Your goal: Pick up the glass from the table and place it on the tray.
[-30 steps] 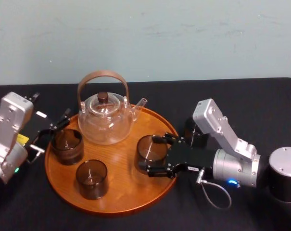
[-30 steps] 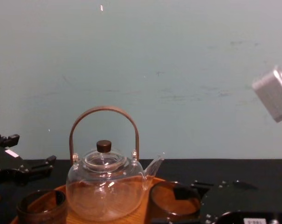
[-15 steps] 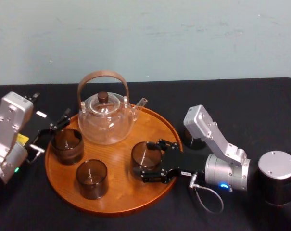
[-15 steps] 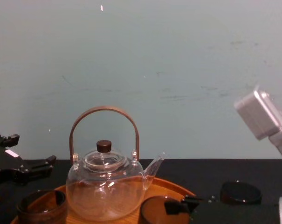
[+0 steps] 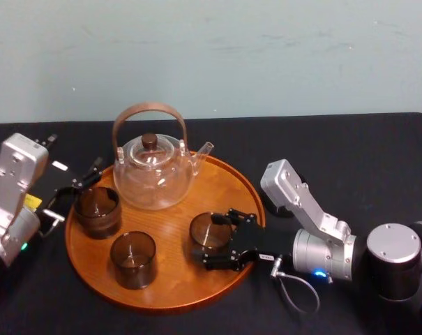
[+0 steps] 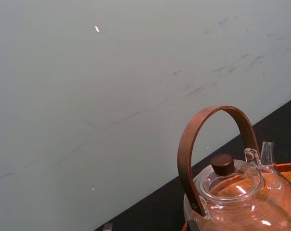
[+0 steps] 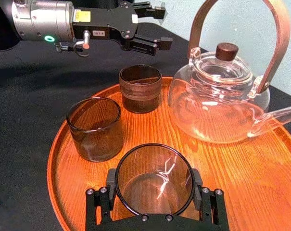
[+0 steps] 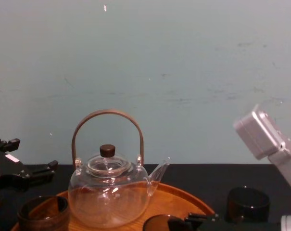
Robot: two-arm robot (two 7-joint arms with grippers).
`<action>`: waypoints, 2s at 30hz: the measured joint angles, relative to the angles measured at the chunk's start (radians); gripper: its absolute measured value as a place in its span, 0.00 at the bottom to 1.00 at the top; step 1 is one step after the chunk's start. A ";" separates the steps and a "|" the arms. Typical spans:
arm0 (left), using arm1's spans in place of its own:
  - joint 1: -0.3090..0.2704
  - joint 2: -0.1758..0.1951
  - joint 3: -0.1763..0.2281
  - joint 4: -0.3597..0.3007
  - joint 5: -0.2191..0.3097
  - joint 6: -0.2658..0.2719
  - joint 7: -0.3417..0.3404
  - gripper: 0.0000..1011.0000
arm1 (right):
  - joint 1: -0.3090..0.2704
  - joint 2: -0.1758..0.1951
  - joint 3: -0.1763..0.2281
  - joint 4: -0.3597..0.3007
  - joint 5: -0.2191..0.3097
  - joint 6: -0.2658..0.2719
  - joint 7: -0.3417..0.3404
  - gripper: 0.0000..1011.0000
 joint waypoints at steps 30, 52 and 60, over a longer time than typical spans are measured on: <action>0.000 0.000 0.000 0.000 0.000 0.000 0.000 0.99 | 0.002 -0.006 -0.007 0.019 -0.016 -0.002 -0.002 0.93; 0.000 0.000 0.000 0.000 0.000 0.000 0.000 0.99 | -0.001 -0.003 -0.003 0.015 -0.011 -0.001 0.000 0.99; 0.000 0.000 0.000 0.000 0.000 0.000 0.000 0.99 | -0.048 0.055 0.035 -0.052 0.031 -0.008 0.013 0.99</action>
